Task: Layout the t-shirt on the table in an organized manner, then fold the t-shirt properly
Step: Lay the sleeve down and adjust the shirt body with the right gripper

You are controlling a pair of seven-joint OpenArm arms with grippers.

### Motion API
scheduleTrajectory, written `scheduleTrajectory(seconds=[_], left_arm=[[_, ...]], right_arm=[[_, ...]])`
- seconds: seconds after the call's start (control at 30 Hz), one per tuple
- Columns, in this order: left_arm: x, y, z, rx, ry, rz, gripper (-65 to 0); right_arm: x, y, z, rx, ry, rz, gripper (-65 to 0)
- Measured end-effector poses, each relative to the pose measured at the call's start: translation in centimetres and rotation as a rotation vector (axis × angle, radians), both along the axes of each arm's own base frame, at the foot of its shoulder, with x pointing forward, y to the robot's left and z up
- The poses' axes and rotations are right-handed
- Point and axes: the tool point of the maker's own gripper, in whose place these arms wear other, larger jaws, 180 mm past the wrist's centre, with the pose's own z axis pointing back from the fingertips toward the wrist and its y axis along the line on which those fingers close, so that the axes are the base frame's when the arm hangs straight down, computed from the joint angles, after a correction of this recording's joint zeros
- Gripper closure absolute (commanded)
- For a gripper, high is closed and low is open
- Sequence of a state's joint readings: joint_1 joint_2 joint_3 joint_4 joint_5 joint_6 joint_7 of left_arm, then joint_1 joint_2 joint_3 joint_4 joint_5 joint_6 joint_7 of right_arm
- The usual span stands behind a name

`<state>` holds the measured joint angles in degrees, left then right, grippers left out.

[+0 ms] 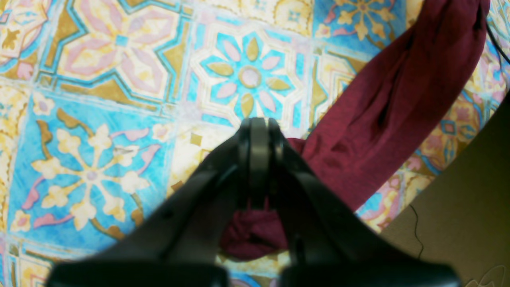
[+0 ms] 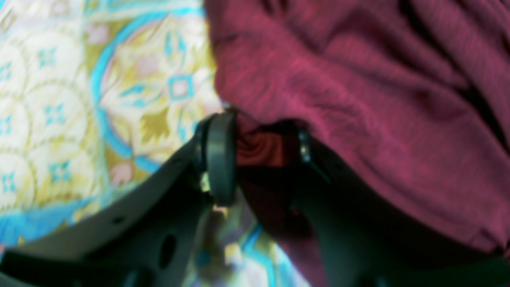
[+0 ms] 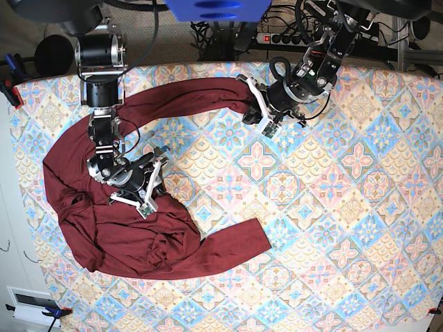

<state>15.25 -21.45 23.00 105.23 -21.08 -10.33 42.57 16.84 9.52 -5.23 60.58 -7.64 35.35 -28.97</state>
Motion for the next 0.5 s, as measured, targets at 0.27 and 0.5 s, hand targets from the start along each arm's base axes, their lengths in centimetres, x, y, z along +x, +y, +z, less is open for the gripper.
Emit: scheduleTrajectory(seconds=[0.27, 0.5], left_arm=[[0.3, 0.4, 0.1, 0.002, -0.004, 0.012, 0.0], [1.9, 2.6, 0.5, 0.017, -0.03, 0.085, 0.0]], right_arm=[[-0.4, 1.9, 0.5, -0.062, -0.017, 0.09, 0.0], [-7.5, 5.6, 2.0, -0.139, -0.024, 0.286, -0.2]])
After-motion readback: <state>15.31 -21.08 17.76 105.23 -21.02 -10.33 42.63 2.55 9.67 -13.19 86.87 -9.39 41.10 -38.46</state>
